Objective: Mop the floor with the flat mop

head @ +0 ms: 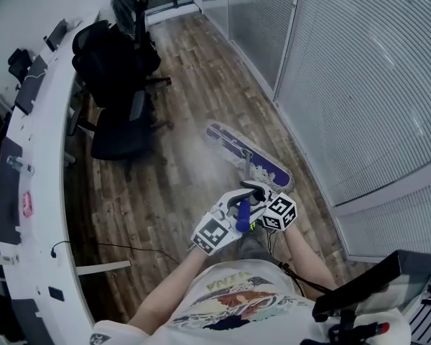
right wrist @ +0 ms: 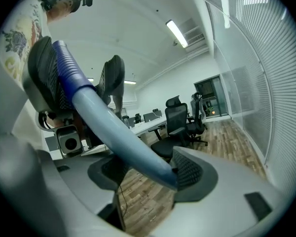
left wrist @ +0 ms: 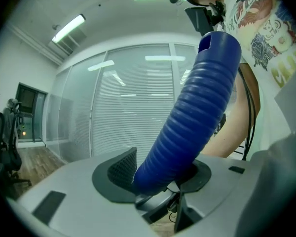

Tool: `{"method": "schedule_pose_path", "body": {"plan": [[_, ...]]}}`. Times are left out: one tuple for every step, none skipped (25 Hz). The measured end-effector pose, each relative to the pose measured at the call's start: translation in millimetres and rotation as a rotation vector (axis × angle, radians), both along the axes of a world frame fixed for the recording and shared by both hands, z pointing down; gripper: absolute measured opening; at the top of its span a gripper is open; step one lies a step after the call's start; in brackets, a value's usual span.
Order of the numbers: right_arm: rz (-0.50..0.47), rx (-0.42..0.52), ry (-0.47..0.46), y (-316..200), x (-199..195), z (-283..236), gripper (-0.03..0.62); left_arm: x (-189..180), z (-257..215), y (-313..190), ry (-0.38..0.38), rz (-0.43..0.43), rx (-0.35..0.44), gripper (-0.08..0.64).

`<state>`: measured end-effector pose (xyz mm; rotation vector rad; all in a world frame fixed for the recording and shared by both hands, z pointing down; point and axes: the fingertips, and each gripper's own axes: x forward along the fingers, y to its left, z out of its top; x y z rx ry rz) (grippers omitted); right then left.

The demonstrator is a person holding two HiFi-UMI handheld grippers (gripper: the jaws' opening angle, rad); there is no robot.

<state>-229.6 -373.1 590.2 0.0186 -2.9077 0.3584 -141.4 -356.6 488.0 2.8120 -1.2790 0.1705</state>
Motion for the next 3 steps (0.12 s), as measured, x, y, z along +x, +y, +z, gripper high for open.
{"method": "schedule_pose_path", "body": {"plan": [[-0.003, -0.003, -0.008, -9, 1, -4, 0.249, 1, -4, -9, -0.001, 0.0, 0.01, 0.183], [-0.007, -0.004, -0.015, -18, 1, -8, 0.249, 2, -9, -19, 0.0, -0.002, 0.019, 0.183], [-0.011, -0.005, -0.023, -28, 2, -13, 0.249, 3, -13, -29, 0.0, -0.004, 0.027, 0.183]]}}
